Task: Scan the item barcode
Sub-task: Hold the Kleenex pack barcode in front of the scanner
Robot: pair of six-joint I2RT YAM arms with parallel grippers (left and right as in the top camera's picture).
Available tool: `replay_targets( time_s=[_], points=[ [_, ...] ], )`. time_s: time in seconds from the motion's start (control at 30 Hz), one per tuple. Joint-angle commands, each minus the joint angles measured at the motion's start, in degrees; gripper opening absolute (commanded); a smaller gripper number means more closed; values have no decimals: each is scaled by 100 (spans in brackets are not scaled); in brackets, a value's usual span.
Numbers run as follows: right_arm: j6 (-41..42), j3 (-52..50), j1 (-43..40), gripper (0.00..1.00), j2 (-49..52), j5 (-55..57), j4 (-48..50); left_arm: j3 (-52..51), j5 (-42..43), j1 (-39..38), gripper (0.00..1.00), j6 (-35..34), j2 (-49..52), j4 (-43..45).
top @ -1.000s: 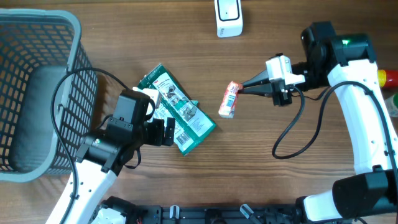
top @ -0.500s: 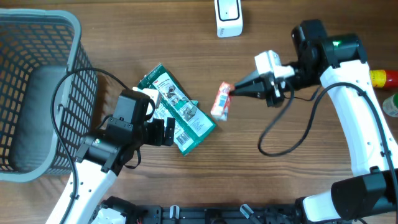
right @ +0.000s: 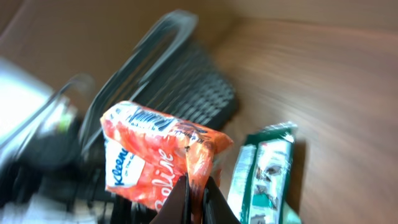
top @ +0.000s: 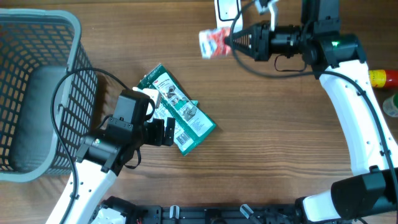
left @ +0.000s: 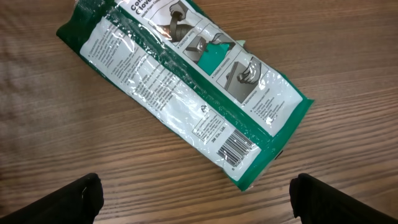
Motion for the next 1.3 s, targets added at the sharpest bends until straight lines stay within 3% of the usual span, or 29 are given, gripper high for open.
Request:
replay_targets(
  time_s=[0.0,0.13,0.3,0.43,0.9,1.13,1.27],
  points=[
    [2833,37,2,4,190,1478,140,-15,83,28,100,94,0,-11],
    [3698,35,20,4,673,1438,-20,-15,83,28,100,94,0,-11],
    [4135,35,15,4,1480,673,28,-15,85,28,100,94,0,-11],
    [5145,35,-83,4,1989,455,101,-15,83,28,100,94,0,-11],
    [7960,35,-308,4,2352,319,1082,-15,85,28,100,94,0,-11],
    [9018,37,-435,4,3005,101,3460,-15,83,28,100,92,0,-11],
    [9733,37,-452,4,3340,197,4227,-15,83,28,100,92,0,-11]
  ],
)
